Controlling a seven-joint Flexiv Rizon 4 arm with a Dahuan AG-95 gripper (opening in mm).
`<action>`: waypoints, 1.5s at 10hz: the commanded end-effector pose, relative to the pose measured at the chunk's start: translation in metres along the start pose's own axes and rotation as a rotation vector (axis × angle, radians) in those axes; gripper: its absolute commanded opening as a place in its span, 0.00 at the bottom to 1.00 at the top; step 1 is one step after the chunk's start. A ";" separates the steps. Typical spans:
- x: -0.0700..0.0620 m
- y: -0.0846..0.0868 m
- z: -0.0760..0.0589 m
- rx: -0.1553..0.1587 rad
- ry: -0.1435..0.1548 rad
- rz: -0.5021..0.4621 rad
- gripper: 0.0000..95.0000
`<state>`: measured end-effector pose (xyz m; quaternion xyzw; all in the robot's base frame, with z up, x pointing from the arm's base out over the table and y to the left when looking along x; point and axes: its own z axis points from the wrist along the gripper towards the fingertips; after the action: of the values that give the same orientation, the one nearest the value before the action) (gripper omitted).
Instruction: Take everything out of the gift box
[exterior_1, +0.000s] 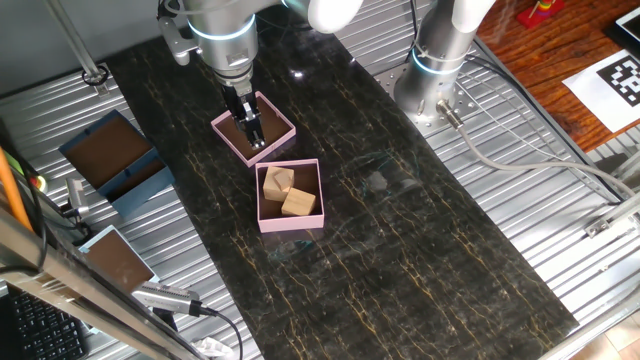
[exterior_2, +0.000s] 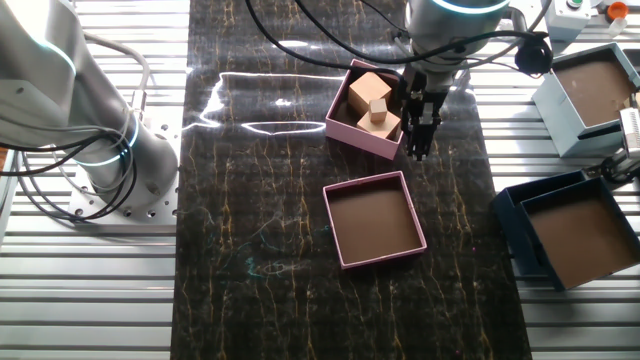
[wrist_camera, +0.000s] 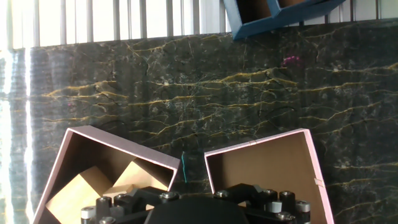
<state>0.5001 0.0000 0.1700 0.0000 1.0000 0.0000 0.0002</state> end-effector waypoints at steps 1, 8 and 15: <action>0.000 0.000 0.000 -0.185 -0.040 -0.240 0.00; 0.001 0.000 -0.001 -0.172 -0.035 -0.238 0.00; 0.002 0.004 0.001 -0.168 -0.012 -0.198 0.00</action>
<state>0.4976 0.0051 0.1682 -0.0983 0.9915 0.0848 0.0055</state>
